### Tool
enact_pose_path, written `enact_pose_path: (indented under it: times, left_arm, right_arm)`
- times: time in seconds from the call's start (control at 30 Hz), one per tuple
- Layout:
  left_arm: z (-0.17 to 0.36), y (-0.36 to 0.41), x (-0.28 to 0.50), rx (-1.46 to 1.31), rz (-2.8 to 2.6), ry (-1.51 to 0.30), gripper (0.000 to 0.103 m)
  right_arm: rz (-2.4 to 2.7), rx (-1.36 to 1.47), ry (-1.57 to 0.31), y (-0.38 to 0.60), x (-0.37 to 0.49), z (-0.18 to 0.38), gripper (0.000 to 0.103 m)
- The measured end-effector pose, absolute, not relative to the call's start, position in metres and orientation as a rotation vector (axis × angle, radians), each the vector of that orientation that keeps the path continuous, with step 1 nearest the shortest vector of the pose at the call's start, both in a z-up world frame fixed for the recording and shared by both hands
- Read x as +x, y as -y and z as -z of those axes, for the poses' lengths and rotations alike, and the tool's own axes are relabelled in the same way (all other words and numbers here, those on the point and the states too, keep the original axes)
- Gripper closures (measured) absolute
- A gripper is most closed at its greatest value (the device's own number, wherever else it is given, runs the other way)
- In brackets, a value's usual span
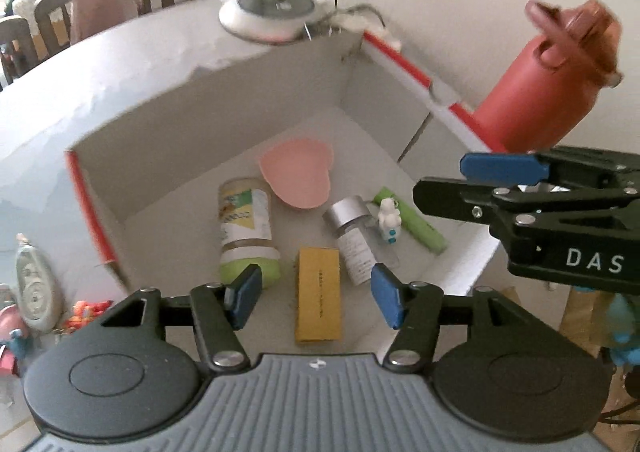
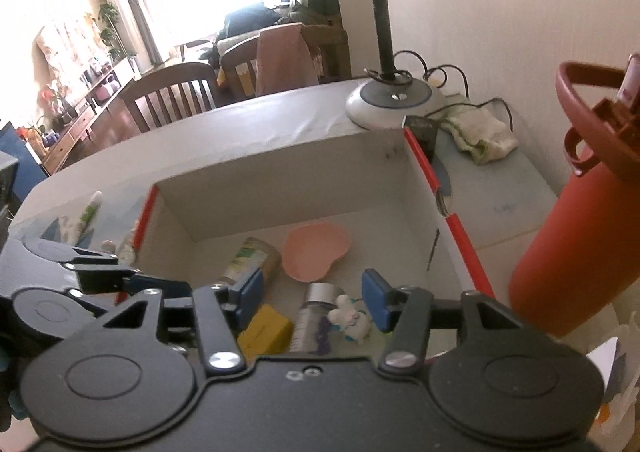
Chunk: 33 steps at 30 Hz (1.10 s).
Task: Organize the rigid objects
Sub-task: 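Lower both items into the red box and open both tools, then withdraw both tools from the box back over the table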
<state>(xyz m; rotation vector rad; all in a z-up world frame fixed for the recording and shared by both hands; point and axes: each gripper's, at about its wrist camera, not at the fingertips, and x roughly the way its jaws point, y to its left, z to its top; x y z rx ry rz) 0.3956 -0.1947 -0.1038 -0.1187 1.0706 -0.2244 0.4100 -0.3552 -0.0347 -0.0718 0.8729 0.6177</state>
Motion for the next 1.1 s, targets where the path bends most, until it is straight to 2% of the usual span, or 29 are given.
enact_pose_path:
  times: [0.07,0.13,0.5,0.57,0.73,0.83,1.1]
  left_arm:
    - [0.095,0.186,0.384,-0.127,0.219,-1.043,0.044]
    - [0.087,0.176,0.377,-0.147,0.216,-1.022,0.044]
    - [0.038,0.113,0.302,-0.208,0.159,-0.893,0.043]
    - [0.037,0.1,0.292,-0.211,0.129,-0.889,0.038]
    - [0.034,0.067,0.266,-0.237,0.089,-0.868,0.036]
    - [0.034,0.047,0.249,-0.241,0.065,-0.854,0.029]
    - [0.038,-0.008,0.217,-0.26,0.004,-0.831,0.021]
  right_arm:
    - [-0.626,-0.071,-0.863,0.351,0.402,0.029,0.047]
    - [-0.634,-0.072,-0.848,0.346,0.393,0.022,0.042]
    - [-0.694,-0.102,-0.765,0.301,0.335,-0.004,0.025]
    - [-0.701,-0.107,-0.761,0.292,0.325,-0.005,0.023]
    - [-0.733,-0.116,-0.759,0.264,0.299,-0.004,0.016]
    - [-0.741,-0.106,-0.769,0.248,0.288,-0.001,0.014]
    - [-0.753,-0.12,-0.78,0.202,0.261,0.011,0.008]
